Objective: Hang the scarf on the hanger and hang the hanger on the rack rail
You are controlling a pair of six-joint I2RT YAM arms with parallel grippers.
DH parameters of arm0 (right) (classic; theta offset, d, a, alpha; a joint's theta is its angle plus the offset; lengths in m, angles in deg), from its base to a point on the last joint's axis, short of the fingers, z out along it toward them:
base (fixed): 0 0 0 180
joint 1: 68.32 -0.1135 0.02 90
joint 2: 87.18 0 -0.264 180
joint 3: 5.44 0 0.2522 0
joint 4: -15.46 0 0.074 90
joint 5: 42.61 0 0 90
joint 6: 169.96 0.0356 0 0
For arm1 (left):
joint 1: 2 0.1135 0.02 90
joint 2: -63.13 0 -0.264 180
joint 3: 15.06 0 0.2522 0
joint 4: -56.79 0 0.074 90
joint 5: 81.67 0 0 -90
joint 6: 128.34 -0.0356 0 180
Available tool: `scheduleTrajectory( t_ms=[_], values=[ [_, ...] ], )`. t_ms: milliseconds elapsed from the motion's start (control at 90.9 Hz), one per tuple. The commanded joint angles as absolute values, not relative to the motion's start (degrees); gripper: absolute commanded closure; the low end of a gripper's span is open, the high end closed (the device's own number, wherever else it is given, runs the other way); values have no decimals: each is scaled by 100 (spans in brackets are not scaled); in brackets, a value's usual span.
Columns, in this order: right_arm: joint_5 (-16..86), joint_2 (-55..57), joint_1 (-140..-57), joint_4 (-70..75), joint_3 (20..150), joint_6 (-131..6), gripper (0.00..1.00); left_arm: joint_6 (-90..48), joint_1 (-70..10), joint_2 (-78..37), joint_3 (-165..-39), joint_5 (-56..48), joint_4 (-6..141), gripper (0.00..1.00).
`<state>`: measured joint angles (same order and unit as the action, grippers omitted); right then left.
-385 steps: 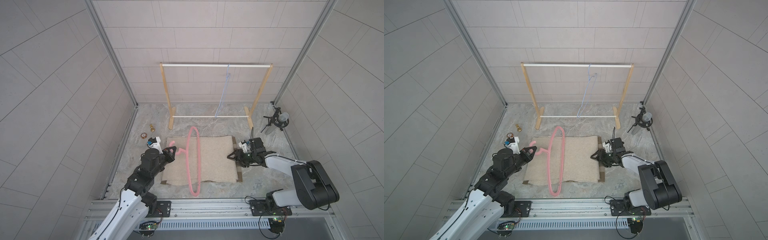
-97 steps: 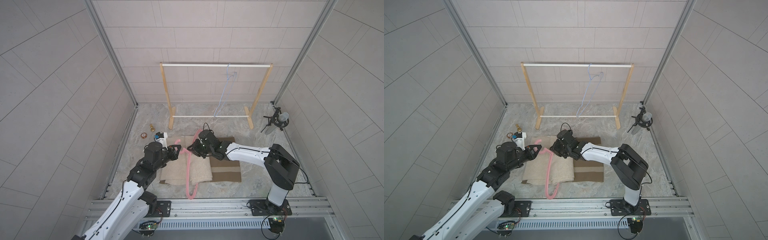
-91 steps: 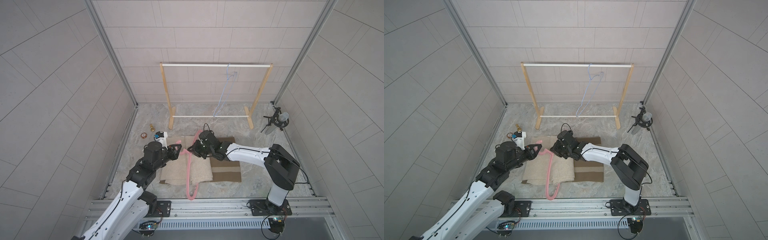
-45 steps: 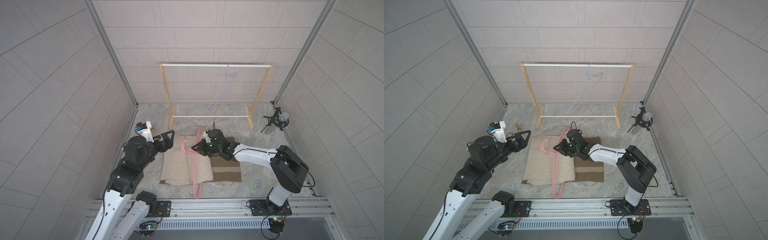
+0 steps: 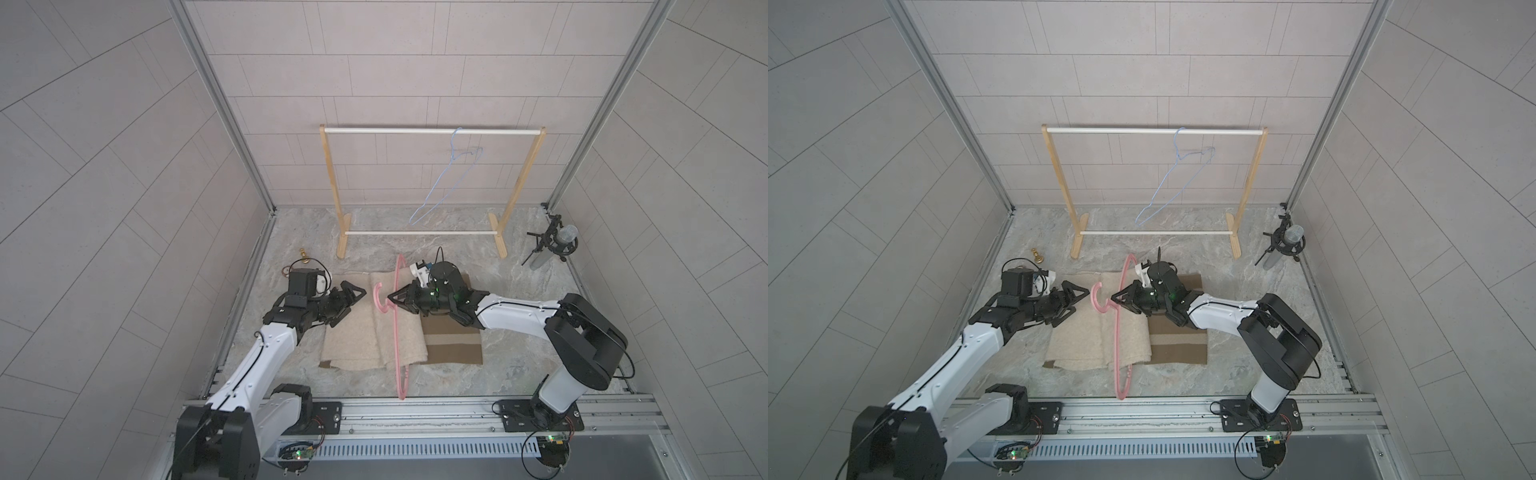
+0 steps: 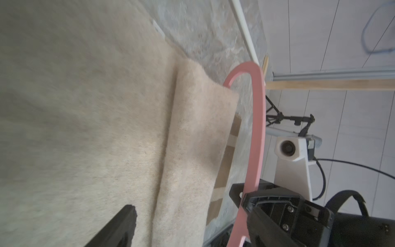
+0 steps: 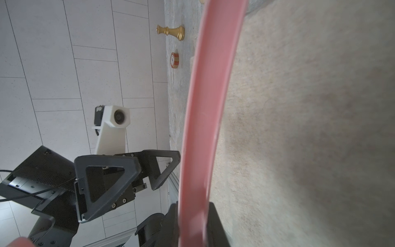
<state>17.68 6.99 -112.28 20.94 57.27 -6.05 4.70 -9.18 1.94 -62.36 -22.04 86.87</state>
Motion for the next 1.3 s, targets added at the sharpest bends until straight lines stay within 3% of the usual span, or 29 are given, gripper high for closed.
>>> scheduleTrajectory(
  t_ms=[0,330,550,792,925,1046,1288],
  values=[
    [1613,598,-11217,2374,5711,-704,100,349,-1228,-118,-6149,-2688,8071,17],
    [1549,642,-11212,2537,5696,-579,100,182,-1829,-1214,-5987,-2266,7491,19],
    [1523,660,-11212,2642,5673,-537,100,235,-2030,-1630,-5955,-2384,7187,29],
    [1489,668,-11215,2751,5639,-482,100,254,-2070,-1862,-5897,-2532,6938,50],
    [1445,662,-11212,2775,5625,-482,100,111,-2069,-1791,-5958,-2524,7093,81],
    [1326,598,-11200,2780,5639,-539,100,-360,-2023,-1196,-6185,-2089,7960,97],
    [836,481,-11112,2744,5911,-571,100,-1376,-1313,-266,-7099,-1865,10108,100]
  ],
)
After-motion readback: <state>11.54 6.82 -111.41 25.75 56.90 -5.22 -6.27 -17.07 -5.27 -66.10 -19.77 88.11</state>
